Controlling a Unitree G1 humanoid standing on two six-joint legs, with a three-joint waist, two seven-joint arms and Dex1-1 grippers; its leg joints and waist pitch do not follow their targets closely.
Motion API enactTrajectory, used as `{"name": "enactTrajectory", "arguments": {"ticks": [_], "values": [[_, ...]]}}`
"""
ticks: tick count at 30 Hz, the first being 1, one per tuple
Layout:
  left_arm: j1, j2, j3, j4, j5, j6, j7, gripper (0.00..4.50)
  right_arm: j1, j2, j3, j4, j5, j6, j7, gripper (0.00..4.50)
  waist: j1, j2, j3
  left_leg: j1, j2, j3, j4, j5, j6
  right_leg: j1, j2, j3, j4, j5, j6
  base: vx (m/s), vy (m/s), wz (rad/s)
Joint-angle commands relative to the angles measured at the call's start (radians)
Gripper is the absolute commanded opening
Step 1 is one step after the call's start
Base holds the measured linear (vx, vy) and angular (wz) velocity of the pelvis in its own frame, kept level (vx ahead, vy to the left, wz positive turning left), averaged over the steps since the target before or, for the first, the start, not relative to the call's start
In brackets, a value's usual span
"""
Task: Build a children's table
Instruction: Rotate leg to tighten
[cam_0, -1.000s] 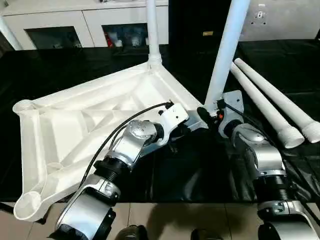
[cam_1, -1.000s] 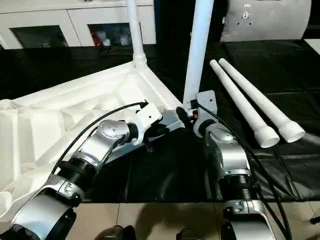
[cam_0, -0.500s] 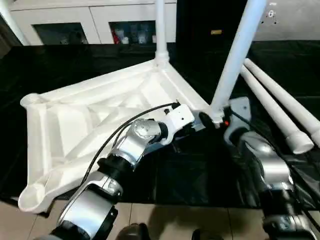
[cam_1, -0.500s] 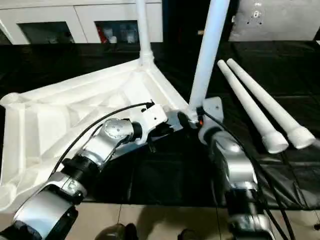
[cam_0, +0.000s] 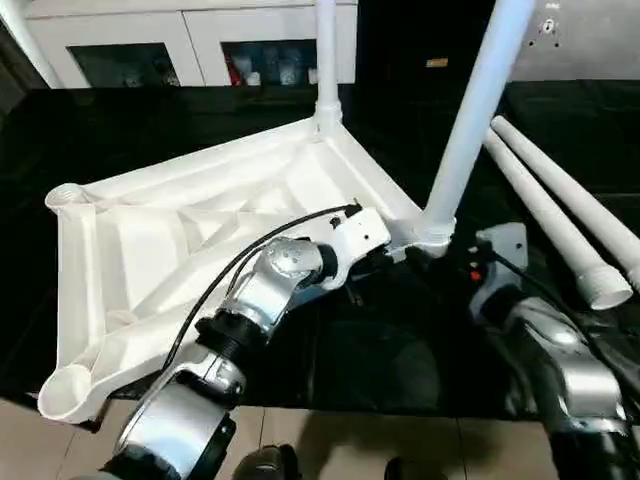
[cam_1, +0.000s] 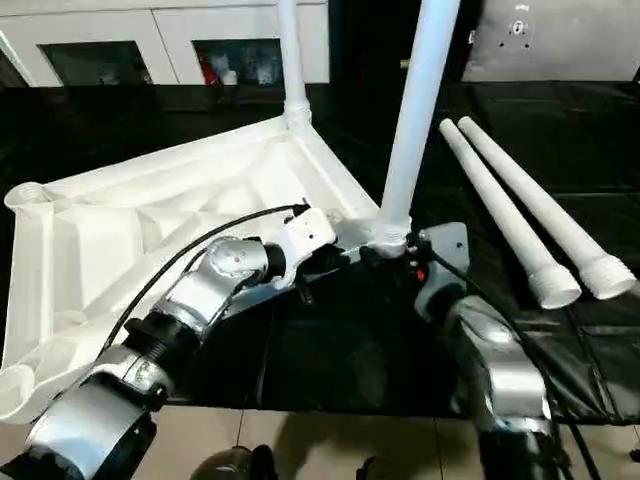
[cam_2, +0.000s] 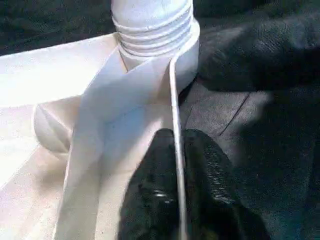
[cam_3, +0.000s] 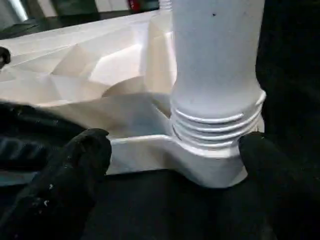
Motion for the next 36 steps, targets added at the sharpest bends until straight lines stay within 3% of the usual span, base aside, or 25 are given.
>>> {"name": "enactTrajectory", "arguments": {"ticks": [1, 2, 4, 6, 9, 10, 12, 13, 15, 16, 17, 19, 22, 23, 26, 27, 29, 33, 36], "values": [[0.009, 0.015, 0.014, -0.087, -0.017, 0.023, -0.009, 0.67, 0.015, -0.022, 0.002, -0.052, 0.03, 0.02, 0.045, 4.5, 0.001, -0.02, -0.073, 0.019, 0.071, -0.034, -0.057, -0.109, 0.129, 0.052, -0.089, 0.042, -0.061, -0.03, -0.227, 0.0, 0.0, 0.0], [0.023, 0.027, 0.019, -0.125, -0.024, 0.045, -0.014, 0.9, 0.025, -0.042, 0.016, -0.067, 0.025, 0.013, 0.073, 4.5, 0.001, -0.021, -0.075, 0.019, 0.07, -0.032, -0.053, -0.09, 0.146, 0.05, -0.087, 0.041, -0.057, 0.018, -0.238, 0.0, 0.0, 0.0], [0.037, 0.041, 0.027, -0.165, -0.032, 0.072, -0.021, 0.95, 0.035, -0.062, 0.029, -0.083, 0.021, 0.007, 0.099, 4.5, 0.002, -0.021, -0.074, 0.015, 0.067, -0.03, -0.049, -0.081, 0.162, 0.054, -0.09, 0.04, -0.054, 0.038, -0.243, 0.0, 0.0, 0.0], [0.054, 0.059, 0.033, -0.208, -0.038, 0.105, -0.031, 0.97, 0.045, -0.082, 0.039, -0.102, 0.021, 0.004, 0.124, 4.5, 0.0, -0.024, -0.069, 0.014, 0.065, -0.03, -0.051, -0.097, 0.166, 0.054, -0.09, 0.037, -0.059, -0.005, -0.239, 0.0, 0.0, 0.0], [0.097, 0.12, 0.063, -0.306, -0.027, 0.181, -0.023, 1.37, 0.055, -0.121, 0.05, -0.158, 0.067, 0.027, 0.19, 4.5, -0.003, -0.021, -0.065, 0.02, 0.069, -0.031, -0.056, -0.148, 0.141, 0.051, -0.086, 0.038, -0.07, -0.144, -0.213, 0.0, 0.0, 0.0], [0.114, 0.144, 0.077, -0.345, -0.025, 0.208, -0.021, 1.38, 0.054, -0.133, 0.056, -0.177, 0.082, 0.038, 0.21, 4.5, -0.003, -0.024, -0.064, 0.019, 0.067, -0.03, -0.057, -0.151, 0.138, 0.049, -0.084, 0.038, -0.074, -0.159, -0.207, 0.0, 0.0, 0.0], [0.141, 0.192, 0.109, -0.42, -0.025, 0.268, -0.016, 1.38, 0.042, -0.145, 0.071, -0.21, 0.105, 0.066, 0.235, 4.5, -0.004, -0.019, -0.062, 0.024, 0.069, -0.03, -0.06, -0.166, 0.121, 0.043, -0.081, 0.039, -0.076, -0.198, -0.197, 0.0, 0.0, 0.0], [0.148, 0.208, 0.122, -0.442, -0.023, 0.286, -0.013, 1.38, 0.035, -0.148, 0.08, -0.22, 0.114, 0.087, 0.242, 4.5, -0.003, -0.024, -0.064, 0.027, 0.07, -0.031, -0.06, -0.166, 0.113, 0.046, -0.081, 0.039, -0.073, -0.197, -0.2, 0.0, 0.0, 0.0], [0.164, 0.253, 0.156, -0.501, -0.017, 0.341, -0.003, 1.38, 0.018, -0.157, 0.115, -0.238, 0.119, 0.107, 0.271, 4.5, -0.002, -0.017, -0.064, 0.028, 0.07, -0.032, -0.061, -0.155, 0.106, 0.041, -0.079, 0.04, -0.073, -0.194, -0.197, 0.0, 0.0, 0.0], [0.17, 0.273, 0.171, -0.525, -0.012, 0.364, 0.003, 1.38, 0.011, -0.158, 0.131, -0.241, 0.122, 0.111, 0.285, 4.5, -0.002, -0.026, -0.069, 0.03, 0.071, -0.033, -0.059, -0.148, 0.101, 0.044, -0.079, 0.039, -0.066, -0.175, -0.204, 0.0, 0.0, 0.0], [0.174, 0.282, 0.178, -0.537, -0.009, 0.376, 0.006, 1.38, 0.008, -0.158, 0.138, -0.243, 0.122, 0.111, 0.291, 4.5, 0.001, -0.019, -0.068, 0.027, 0.07, -0.033, -0.058, -0.13, 0.103, 0.042, -0.08, 0.039, -0.064, -0.154, -0.207, 0.0, 0.0, 0.0], [0.182, 0.313, 0.19, -0.564, -0.003, 0.406, 0.007, 1.38, -0.01, -0.149, 0.156, -0.245, 0.127, 0.127, 0.29, 4.5, 0.002, -0.025, -0.07, 0.028, 0.069, -0.031, -0.056, -0.119, 0.104, 0.042, -0.08, 0.04, -0.063, -0.134, -0.212, 0.0, 0.0, 0.0], [0.202, 0.398, 0.199, -0.598, 0.029, 0.443, 0.003, 1.38, -0.057, -0.129, 0.194, -0.223, 0.111, 0.122, 0.287, 4.5, 0.005, -0.019, -0.073, 0.03, 0.069, -0.032, -0.055, -0.108, 0.102, 0.04, -0.08, 0.04, -0.057, -0.119, -0.214, 0.0, 0.0, 0.0], [0.205, 0.412, 0.199, -0.604, 0.035, 0.449, 0.004, 1.38, -0.068, -0.124, 0.2, -0.217, 0.109, 0.122, 0.285, 4.5, 0.001, -0.018, -0.073, 0.026, 0.066, -0.032, -0.055, -0.102, 0.101, 0.04, -0.077, 0.039, -0.053, -0.106, -0.215, 0.0, 0.0, 0.0], [0.21, 0.46, 0.21, -0.601, 0.061, 0.47, 0.024, 1.38, -0.133, -0.077, 0.192, -0.154, 0.097, 0.135, 0.222, 4.5, -0.002, -0.016, -0.072, 0.031, 0.063, -0.031, -0.055, -0.115, 0.081, 0.037, -0.078, 0.041, -0.055, -0.122, -0.218, 0.0, 0.0, 0.0], [0.21, 0.483, 0.213, -0.593, 0.076, 0.474, 0.037, 1.38, -0.161, -0.06, 0.192, -0.119, 0.071, 0.093, 0.2, 4.5, 0.0, -0.009, -0.068, 0.031, 0.064, -0.031, -0.056, -0.128, 0.071, 0.037, -0.079, 0.041, -0.058, -0.139, -0.215, 0.0, 0.0, 0.0], [0.211, 0.498, 0.213, -0.584, 0.09, 0.474, 0.044, 1.38, -0.175, -0.056, 0.195, -0.106, 0.068, 0.088, 0.198, 4.5, 0.001, -0.007, -0.07, 0.034, 0.065, -0.031, -0.057, -0.139, 0.055, 0.035, -0.077, 0.041, -0.056, -0.137, -0.213, 0.0, 0.0, 0.0], [0.222, 0.558, 0.202, -0.55, 0.138, 0.484, 0.074, 1.38, -0.237, -0.027, 0.208, -0.036, 0.047, 0.071, 0.166, 4.5, -0.001, -0.009, -0.073, 0.033, 0.062, -0.031, -0.054, -0.117, 0.052, 0.038, -0.075, 0.041, -0.047, -0.066, -0.215, 0.0, 0.0, 0.0], [0.227, 0.564, 0.206, -0.567, 0.126, 0.5, 0.077, 1.38, -0.275, -0.021, 0.198, 0.031, 0.022, 0.051, 0.131, 4.5, 0.0, -0.012, -0.072, 0.032, 0.061, -0.029, -0.053, -0.109, 0.053, 0.039, -0.079, 0.042, -0.045, -0.066, -0.229, 0.0, 0.0, 0.0]]}}
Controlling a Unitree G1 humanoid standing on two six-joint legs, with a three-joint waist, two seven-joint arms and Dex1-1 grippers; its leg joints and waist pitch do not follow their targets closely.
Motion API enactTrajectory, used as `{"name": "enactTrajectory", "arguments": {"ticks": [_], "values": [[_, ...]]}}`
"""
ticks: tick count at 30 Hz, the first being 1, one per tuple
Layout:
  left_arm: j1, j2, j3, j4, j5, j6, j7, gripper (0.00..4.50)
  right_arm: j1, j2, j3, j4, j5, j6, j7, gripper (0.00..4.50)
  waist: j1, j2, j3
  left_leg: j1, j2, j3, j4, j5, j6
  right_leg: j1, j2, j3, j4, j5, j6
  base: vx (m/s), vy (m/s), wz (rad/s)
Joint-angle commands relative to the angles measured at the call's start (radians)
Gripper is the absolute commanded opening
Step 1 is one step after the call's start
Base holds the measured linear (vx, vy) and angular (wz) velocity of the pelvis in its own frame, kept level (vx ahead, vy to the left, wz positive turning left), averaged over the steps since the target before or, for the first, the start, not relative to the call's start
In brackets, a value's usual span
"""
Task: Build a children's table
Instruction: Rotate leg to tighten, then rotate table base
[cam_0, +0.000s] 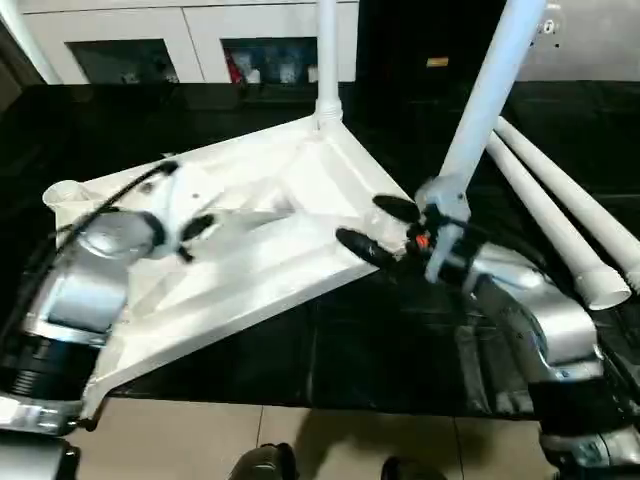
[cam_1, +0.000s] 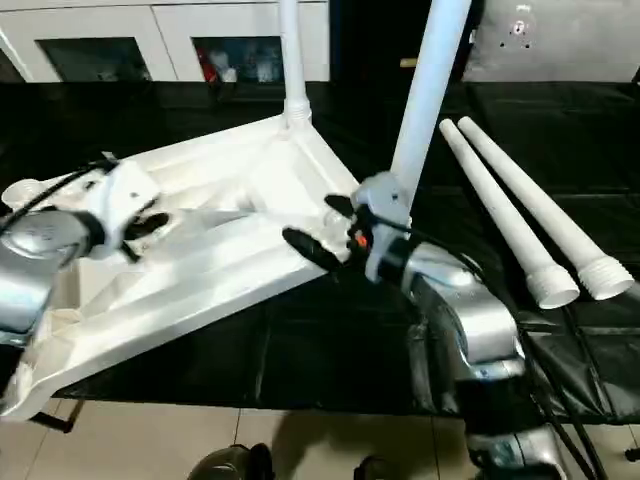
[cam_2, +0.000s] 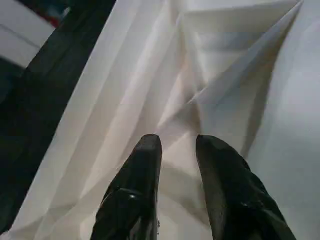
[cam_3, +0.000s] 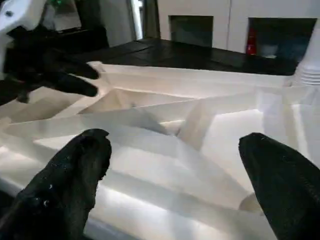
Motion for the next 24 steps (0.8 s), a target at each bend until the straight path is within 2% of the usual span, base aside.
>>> {"name": "enactTrajectory", "arguments": {"ticks": [1, 7, 10, 14, 16, 19, 23, 24], "values": [[0.016, 0.004, 0.008, -0.021, -0.009, 0.022, 0.001, 1.38, -0.033, 0.005, -0.02, 0.067, -0.027, -0.025, -0.042, 4.5, -0.002, -0.008, -0.073, 0.031, 0.058, -0.029, -0.06, -0.109, 0.053, 0.039, -0.079, 0.043, -0.053, -0.07, -0.23, 0.0, 0.0, 0.0], [0.024, -0.004, 0.002, -0.045, -0.026, 0.022, -0.006, 1.38, -0.082, -0.023, -0.061, 0.186, -0.061, -0.071, -0.077, 4.5, -0.004, -0.008, -0.072, 0.03, 0.057, -0.029, -0.058, -0.126, 0.047, 0.042, -0.08, 0.042, -0.054, -0.088, -0.237, 0.0, 0.0, 0.0], [0.026, -0.007, 0.0, -0.048, -0.028, 0.021, -0.007, 1.38, -0.096, -0.035, -0.072, 0.214, -0.063, -0.086, -0.078, 4.5, -0.004, -0.011, -0.07, 0.03, 0.057, -0.029, -0.058, -0.139, 0.051, 0.043, -0.079, 0.043, -0.055, -0.108, -0.229, 0.0, 0.0, 0.0], [0.022, -0.024, -0.011, -0.053, -0.038, 0.024, 0.004, 1.38, -0.179, -0.085, -0.119, 0.407, -0.111, -0.198, -0.153, 4.5, -0.005, -0.011, -0.069, 0.034, 0.056, -0.026, -0.056, -0.163, 0.041, 0.037, -0.08, 0.043, -0.061, -0.151, -0.239, 0.0, 0.0, 0.0], [0.021, -0.026, -0.012, -0.056, -0.041, 0.025, 0.007, 1.38, -0.194, -0.09, -0.132, 0.449, -0.125, -0.221, -0.183, 4.5, -0.001, -0.012, -0.068, 0.035, 0.056, -0.026, -0.055, -0.168, 0.033, 0.037, -0.08, 0.044, -0.06, -0.163, -0.239, 0.0, 0.0, 0.0], [0.021, -0.025, -0.004, -0.061, -0.049, 0.027, 0.012, 1.38, -0.183, -0.089, -0.133, 0.436, -0.123, -0.214, -0.175, 4.5, 0.0, -0.017, -0.07, 0.03, 0.053, -0.027, -0.054, -0.151, 0.046, 0.043, -0.077, 0.042, -0.054, -0.127, -0.233, 0.0, 0.0, 0.0], [0.02, -0.024, 0.015, -0.058, -0.053, 0.027, 0.026, 1.38, -0.105, -0.09, -0.089, 0.326, -0.11, -0.178, -0.107, 4.5, -0.005, -0.021, -0.071, 0.021, 0.053, -0.028, -0.05, -0.105, 0.091, 0.047, -0.078, 0.04, -0.049, -0.069, -0.235, 0.0, 0.0, 0.0], [0.021, -0.021, 0.014, -0.054, -0.048, 0.023, 0.029, 1.38, -0.088, -0.094, -0.08, 0.306, -0.108, -0.174, -0.1, 4.5, -0.005, -0.02, -0.07, 0.022, 0.054, -0.028, -0.05, -0.108, 0.098, 0.046, -0.079, 0.04, -0.052, -0.078, -0.233, 0.0, 0.0, 0.0]]}}
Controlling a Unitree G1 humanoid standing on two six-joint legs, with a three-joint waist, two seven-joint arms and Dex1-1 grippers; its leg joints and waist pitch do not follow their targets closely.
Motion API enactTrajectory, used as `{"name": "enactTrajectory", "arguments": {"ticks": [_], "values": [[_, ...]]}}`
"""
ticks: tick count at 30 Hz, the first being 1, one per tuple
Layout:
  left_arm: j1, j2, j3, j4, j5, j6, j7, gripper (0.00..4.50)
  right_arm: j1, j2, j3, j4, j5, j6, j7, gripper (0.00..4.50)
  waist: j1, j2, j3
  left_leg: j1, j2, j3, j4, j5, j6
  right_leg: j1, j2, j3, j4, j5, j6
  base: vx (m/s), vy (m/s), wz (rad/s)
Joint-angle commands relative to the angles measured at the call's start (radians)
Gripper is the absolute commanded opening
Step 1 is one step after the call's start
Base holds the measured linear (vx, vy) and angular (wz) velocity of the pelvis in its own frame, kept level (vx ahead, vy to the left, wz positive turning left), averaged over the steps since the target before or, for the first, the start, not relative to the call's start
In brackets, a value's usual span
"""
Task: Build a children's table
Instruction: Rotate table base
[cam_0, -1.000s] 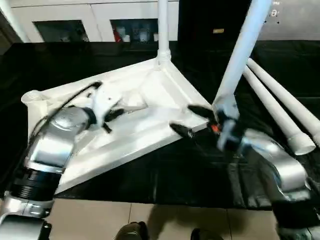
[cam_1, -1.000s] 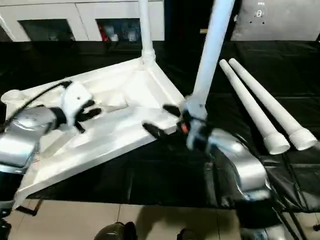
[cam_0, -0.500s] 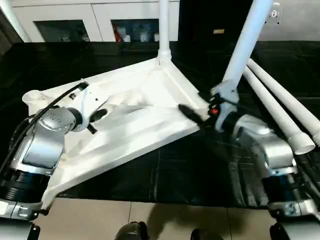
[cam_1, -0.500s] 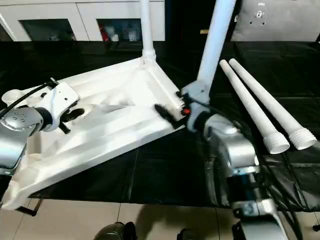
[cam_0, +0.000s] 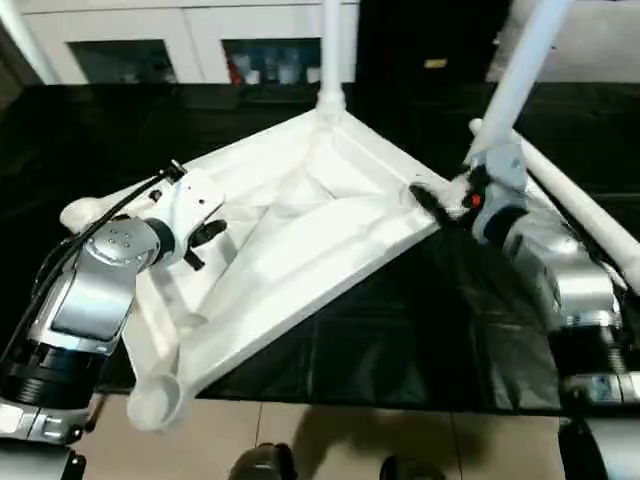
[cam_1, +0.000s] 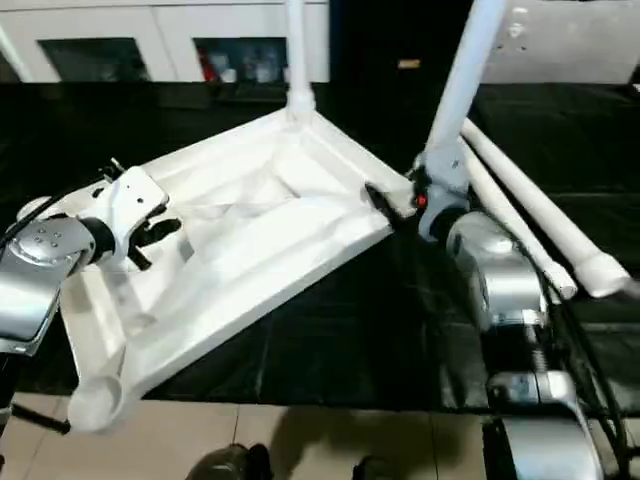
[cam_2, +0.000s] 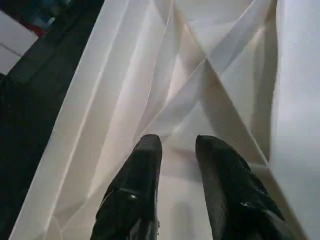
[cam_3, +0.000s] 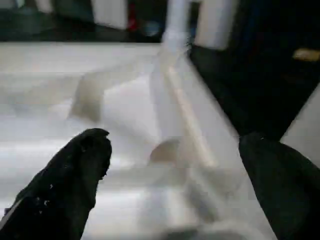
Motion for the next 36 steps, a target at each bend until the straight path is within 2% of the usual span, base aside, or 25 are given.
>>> {"name": "enactTrajectory", "arguments": {"ticks": [1, 6, 8, 10, 11, 12, 13, 19, 22, 23, 24, 29, 30, 32, 34, 36], "values": [[0.0, 0.01, 0.021, -0.004, 0.007, 0.004, 0.011, 1.38, 0.019, -0.007, 0.027, -0.049, 0.008, 0.015, 0.021, 4.5, 0.0, -0.015, -0.073, 0.024, 0.054, -0.028, -0.06, -0.114, 0.098, 0.048, -0.076, 0.039, -0.063, -0.091, -0.233, 0.0, 0.0, 0.0], [-0.005, 0.008, 0.021, 0.01, 0.004, -0.002, 0.026, 1.38, 0.074, -0.03, 0.045, -0.11, 0.001, 0.041, 0.029, 4.5, 0.001, -0.011, -0.065, 0.031, 0.058, -0.029, -0.068, -0.176, 0.069, 0.039, -0.073, 0.042, -0.074, -0.194, -0.216, 0.0, 0.0, 0.0], [-0.008, 0.006, 0.02, 0.02, 0.002, -0.008, 0.032, 1.38, 0.089, -0.038, 0.049, -0.132, -0.008, 0.059, 0.031, 4.5, 0.001, -0.01, -0.065, 0.032, 0.058, -0.029, -0.069, -0.183, 0.061, 0.038, -0.073, 0.043, -0.075, -0.197, -0.211, 0.0, 0.0, 0.0], [-0.009, -0.002, 0.018, 0.051, -0.008, -0.029, 0.034, 1.38, 0.115, -0.049, 0.056, -0.172, -0.025, 0.096, 0.027, 4.5, 0.001, -0.004, -0.066, 0.031, 0.056, -0.03, -0.069, -0.183, 0.057, 0.038, -0.072, 0.043, -0.073, -0.186, -0.207, 0.0, 0.0, 0.0], [-0.01, -0.005, 0.017, 0.071, -0.012, -0.043, 0.035, 1.2, 0.126, -0.054, 0.062, -0.188, -0.032, 0.112, 0.024, 4.5, 0.002, -0.007, -0.067, 0.031, 0.056, -0.029, -0.069, -0.182, 0.056, 0.039, -0.073, 0.044, -0.074, -0.177, -0.206, 0.0, 0.0, 0.0], [-0.01, -0.006, 0.017, 0.074, -0.012, -0.045, 0.035, 1.2, 0.128, -0.054, 0.063, -0.191, -0.033, 0.115, 0.023, 4.5, 0.002, -0.008, -0.068, 0.03, 0.055, -0.03, -0.068, -0.171, 0.057, 0.04, -0.073, 0.043, -0.072, -0.158, -0.209, 0.0, 0.0, 0.0], [-0.012, -0.003, 0.009, 0.088, -0.01, -0.056, 0.03, 1.09, 0.132, -0.06, 0.071, -0.2, -0.039, 0.132, 0.028, 4.5, 0.004, -0.003, -0.07, 0.03, 0.055, -0.031, -0.067, -0.169, 0.056, 0.04, -0.073, 0.043, -0.07, -0.149, -0.213, 0.0, 0.0, 0.0], [-0.021, 0.028, -0.015, 0.112, 0.013, -0.063, 0.025, 0.7, 0.156, -0.071, 0.103, -0.236, -0.054, 0.188, 0.03, 4.5, 0.003, -0.009, -0.067, 0.031, 0.058, -0.031, -0.07, -0.194, 0.051, 0.04, -0.076, 0.044, -0.073, -0.165, -0.214, 0.0, 0.0, 0.0], [-0.017, 0.041, -0.007, 0.102, 0.016, -0.05, 0.026, 0.47, 0.159, -0.069, 0.11, -0.24, -0.06, 0.207, 0.026, 4.5, 0.001, -0.012, -0.067, 0.03, 0.058, -0.031, -0.071, -0.187, 0.05, 0.04, -0.076, 0.045, -0.072, -0.171, -0.213, 0.0, 0.0, 0.0], [-0.014, 0.046, -0.004, 0.106, 0.016, -0.047, 0.024, 0.37, 0.158, -0.068, 0.115, -0.239, -0.063, 0.22, 0.025, 4.5, 0.001, -0.016, -0.067, 0.031, 0.058, -0.03, -0.071, -0.185, 0.05, 0.04, -0.076, 0.045, -0.073, -0.17, -0.213, 0.0, 0.0, 0.0], [-0.014, 0.046, -0.004, 0.107, 0.016, -0.047, 0.024, 0.28, 0.158, -0.068, 0.115, -0.238, -0.064, 0.221, 0.025, 4.5, 0.002, -0.012, -0.067, 0.032, 0.059, -0.03, -0.071, -0.182, 0.05, 0.038, -0.077, 0.045, -0.072, -0.173, -0.214, 0.0, 0.0, 0.0], [-0.002, 0.07, -0.025, 0.112, 0.036, -0.032, 0.011, 0.06, 0.144, -0.062, 0.142, -0.219, -0.084, 0.241, 0.025, 4.5, 0.001, -0.011, -0.067, 0.032, 0.059, -0.03, -0.071, -0.187, 0.043, 0.038, -0.077, 0.046, -0.073, -0.177, -0.211, 0.0, 0.0, 0.0], [0.001, 0.08, -0.043, 0.102, 0.034, -0.015, -0.016, 0.06, 0.13, -0.052, 0.153, -0.195, -0.092, 0.232, 0.024, 4.5, 0.002, -0.004, -0.07, 0.033, 0.059, -0.031, -0.07, -0.187, 0.039, 0.038, -0.077, 0.046, -0.071, -0.176, -0.211, 0.0, 0.0, 0.0], [0.012, 0.094, -0.073, 0.085, 0.02, 0.0, -0.068, 0.06, 0.105, -0.031, 0.168, -0.147, -0.105, 0.213, 0.015, 4.5, 0.0, -0.007, -0.069, 0.033, 0.059, -0.031, -0.071, -0.195, 0.032, 0.037, -0.079, 0.046, -0.073, -0.184, -0.216, 0.0, 0.0, 0.0], [0.021, 0.102, -0.095, 0.08, 0.012, -0.001, -0.102, 0.06, 0.083, -0.01, 0.176, -0.101, -0.114, 0.198, 0.006, 4.5, -0.001, -0.002, -0.071, 0.035, 0.059, -0.031, -0.07, -0.195, 0.026, 0.035, -0.078, 0.046, -0.071, -0.173, -0.225, 0.0, 0.0, 0.0], [0.029, 0.111, -0.116, 0.078, 0.014, -0.004, -0.126, 0.06, 0.068, 0.008, 0.179, -0.065, -0.118, 0.186, -0.001, 4.5, 0.0, -0.003, -0.072, 0.033, 0.059, -0.03, -0.07, -0.184, 0.023, 0.038, -0.076, 0.046, -0.066, -0.133, -0.233, 0.0, 0.0, 0.0]]}}
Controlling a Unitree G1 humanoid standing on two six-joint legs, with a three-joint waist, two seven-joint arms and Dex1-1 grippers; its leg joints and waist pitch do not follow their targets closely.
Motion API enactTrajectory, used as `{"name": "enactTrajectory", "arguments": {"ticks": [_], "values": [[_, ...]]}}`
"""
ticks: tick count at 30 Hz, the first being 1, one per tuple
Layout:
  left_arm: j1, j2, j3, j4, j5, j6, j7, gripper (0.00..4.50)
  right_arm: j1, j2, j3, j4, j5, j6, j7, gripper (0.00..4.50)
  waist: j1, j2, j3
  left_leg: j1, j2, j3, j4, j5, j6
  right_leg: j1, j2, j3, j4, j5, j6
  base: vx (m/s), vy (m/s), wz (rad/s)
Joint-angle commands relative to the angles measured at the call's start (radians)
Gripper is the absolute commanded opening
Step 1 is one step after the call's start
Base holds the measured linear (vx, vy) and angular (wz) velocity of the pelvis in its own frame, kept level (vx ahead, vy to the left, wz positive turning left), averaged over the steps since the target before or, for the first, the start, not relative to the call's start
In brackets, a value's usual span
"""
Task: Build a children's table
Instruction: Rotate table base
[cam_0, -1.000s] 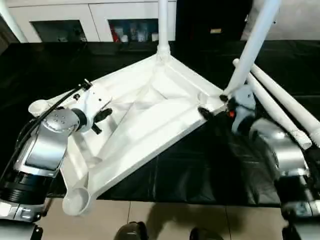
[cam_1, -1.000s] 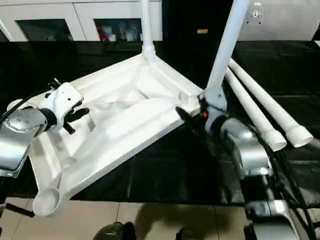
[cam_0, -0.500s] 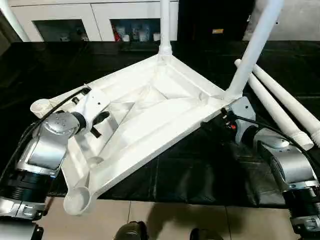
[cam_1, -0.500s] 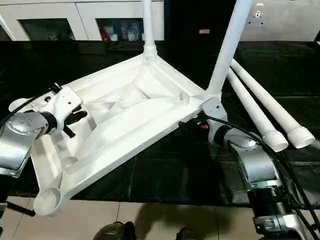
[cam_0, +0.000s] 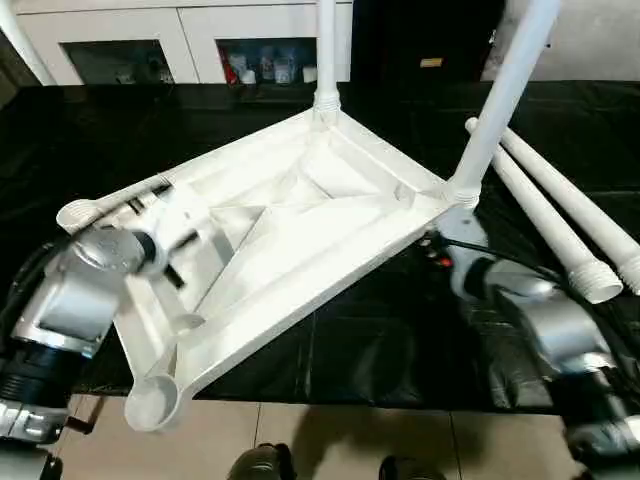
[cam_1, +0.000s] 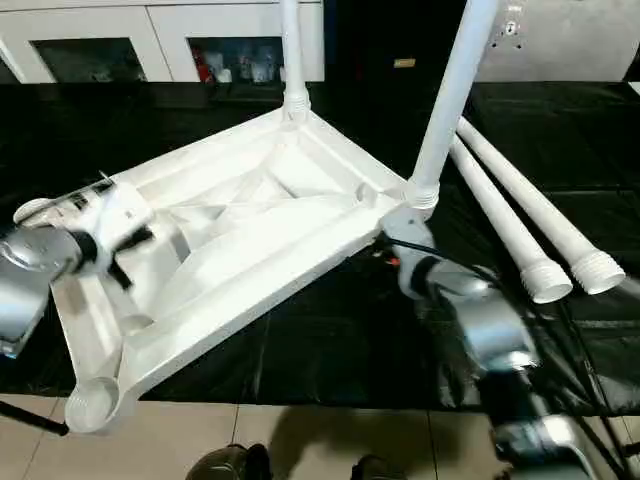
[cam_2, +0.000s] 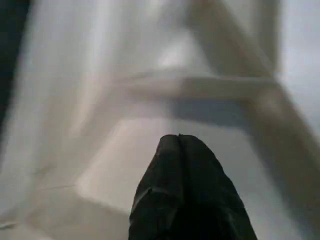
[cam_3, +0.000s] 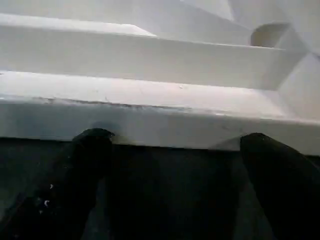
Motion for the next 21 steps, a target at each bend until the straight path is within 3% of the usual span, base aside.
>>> {"name": "enactTrajectory", "arguments": {"ticks": [1, 2, 10, 14, 20, 21], "values": [[0.012, 0.022, -0.027, -0.016, -0.001, 0.0, -0.038, 0.06, -0.022, 0.02, 0.013, 0.044, -0.014, -0.02, -0.01, 4.5, -0.002, -0.003, -0.077, 0.035, 0.059, -0.03, -0.068, -0.18, 0.025, 0.04, -0.078, 0.045, -0.065, -0.124, -0.236, 0.0, 0.0, 0.0], [0.022, 0.03, -0.057, -0.017, -0.002, -0.01, -0.076, 0.06, -0.05, 0.047, 0.018, 0.111, -0.024, -0.046, -0.027, 4.5, -0.004, -0.009, -0.077, 0.033, 0.058, -0.029, -0.069, -0.173, 0.026, 0.042, -0.078, 0.044, -0.065, -0.113, -0.24, 0.0, 0.0, 0.0], [0.069, 0.022, -0.1, -0.116, -0.125, -0.056, -0.252, 0.06, -0.139, 0.113, 0.013, 0.263, -0.033, -0.096, -0.062, 4.5, -0.025, -0.009, -0.068, 0.035, 0.06, -0.03, -0.075, -0.239, 0.009, 0.043, -0.083, 0.046, -0.071, -0.205, -0.245, 0.0, 0.0, 0.0], [0.062, -0.046, -0.105, -0.148, -0.205, -0.076, -0.299, 0.06, -0.171, 0.136, -0.001, 0.313, -0.032, -0.118, -0.075, 4.5, -0.028, -0.009, -0.071, 0.036, 0.058, -0.026, -0.073, -0.225, 0.006, 0.044, -0.081, 0.049, -0.069, -0.191, -0.244, 0.0, 0.0, 0.0], [-0.018, -0.179, -0.113, -0.034, -0.19, -0.147, -0.219, 0.06, -0.182, 0.137, 0.0, 0.336, -0.042, -0.145, -0.076, 4.5, -0.028, -0.013, -0.075, 0.033, 0.052, -0.02, -0.064, -0.165, 0.035, 0.048, -0.075, 0.047, -0.068, -0.128, -0.25, 0.0, 0.0, 0.0], [-0.07, -0.242, -0.098, 0.063, -0.169, -0.193, -0.141, 0.06, -0.187, 0.13, -0.003, 0.342, -0.045, -0.154, -0.077, 4.5, -0.028, -0.015, -0.078, 0.032, 0.05, -0.018, -0.062, -0.155, 0.043, 0.05, -0.073, 0.046, -0.067, -0.11, -0.251, 0.0, 0.0, 0.0]]}}
